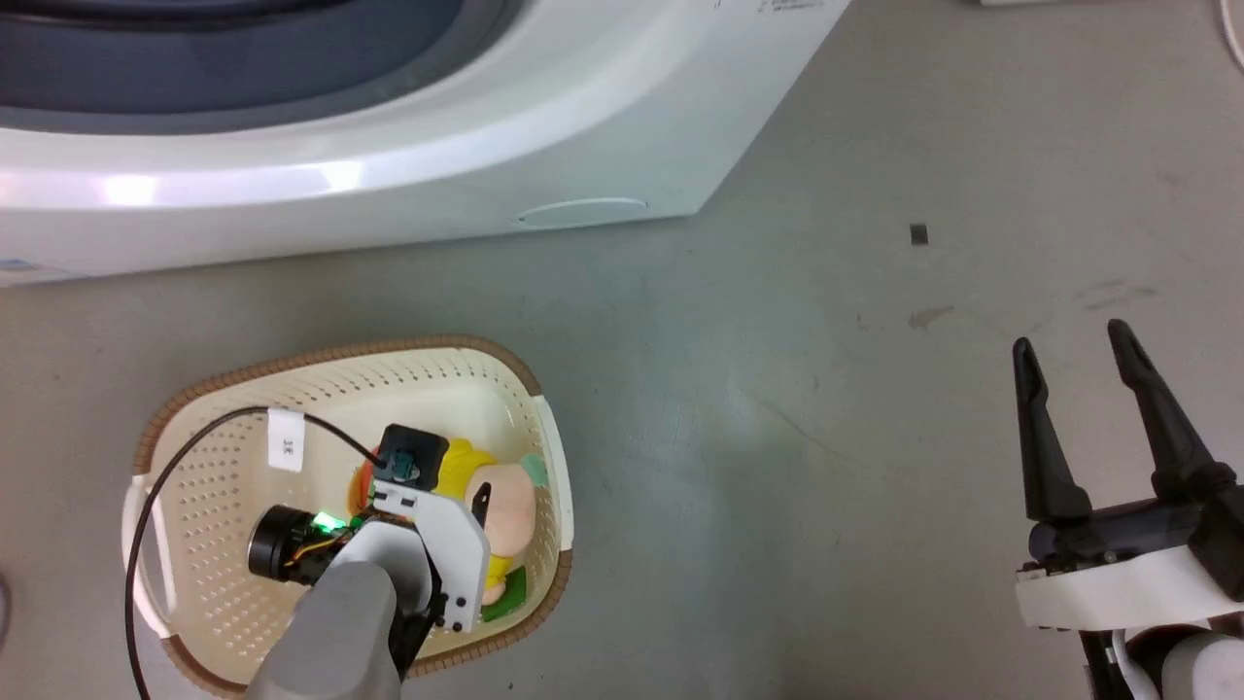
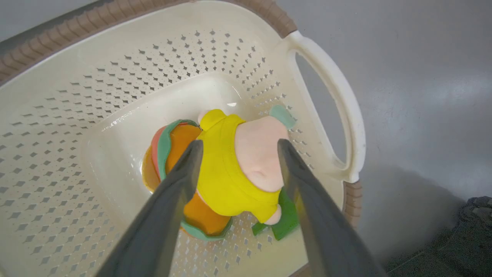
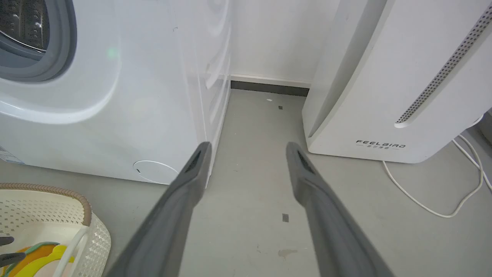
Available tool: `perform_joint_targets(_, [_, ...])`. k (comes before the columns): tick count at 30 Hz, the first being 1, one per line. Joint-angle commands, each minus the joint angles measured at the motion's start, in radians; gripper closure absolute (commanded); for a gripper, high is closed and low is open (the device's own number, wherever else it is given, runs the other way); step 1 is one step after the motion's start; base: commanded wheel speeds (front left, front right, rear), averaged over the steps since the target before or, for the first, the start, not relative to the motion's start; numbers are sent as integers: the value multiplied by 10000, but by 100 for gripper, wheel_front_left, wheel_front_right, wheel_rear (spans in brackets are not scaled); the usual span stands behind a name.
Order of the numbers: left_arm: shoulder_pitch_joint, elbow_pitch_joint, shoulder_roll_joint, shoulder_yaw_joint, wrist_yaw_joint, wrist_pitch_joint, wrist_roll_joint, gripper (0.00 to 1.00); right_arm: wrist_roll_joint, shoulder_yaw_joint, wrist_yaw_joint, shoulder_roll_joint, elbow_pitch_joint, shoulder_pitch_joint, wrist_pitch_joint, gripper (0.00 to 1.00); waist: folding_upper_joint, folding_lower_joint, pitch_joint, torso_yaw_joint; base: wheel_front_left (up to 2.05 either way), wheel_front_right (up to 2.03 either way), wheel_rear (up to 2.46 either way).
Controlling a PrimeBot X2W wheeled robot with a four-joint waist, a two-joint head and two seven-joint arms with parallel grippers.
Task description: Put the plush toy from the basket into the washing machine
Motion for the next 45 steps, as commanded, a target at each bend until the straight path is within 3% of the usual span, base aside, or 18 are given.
perform_joint_targets(1, [-326,268,43,-118,-57,39,-121,0,33,-52,-7,30,-107,-189,-125,0,0,-1,243,-76,0,0,0])
perform_joint_targets(15, [-1641,1690,575,-1378,-205,797,-702,0,53,-207,-8,35,-447,-385,-416,0,0,-1,1644,-320,0,0,0])
perform_joint_targets(32, [-2977,3470,889,-2085,-49,350,-1210,0,128,-295,-9,41,-676,-717,-770,0,0,-1,3086,-682,0,0,0])
perform_joint_targets(33, [-3044,3573,887,-2085,-69,281,-1294,36,121,-306,-9,41,-687,-735,-791,0,0,-1,3151,-691,0,0,0])
perform_joint_targets(34, [-3113,3677,885,-2080,-87,183,-1380,91,111,-316,-9,42,-698,-755,-811,0,0,-1,3214,-699,0,0,0])
perform_joint_targets(35, [-3172,3777,872,-2092,-129,144,-1463,100,103,-328,-9,42,-706,-776,-832,0,0,-1,3270,-708,0,0,0])
perform_joint_targets(39, [-3349,4152,864,-2253,-252,109,-1660,100,65,-366,-9,43,-729,-871,-906,0,0,-1,3368,-739,0,0,0])
perform_joint_targets(45, [-2999,4157,803,-2252,-295,-277,-1841,100,54,-418,-9,43,-573,-903,-906,0,0,-1,2647,-636,0,0,0])
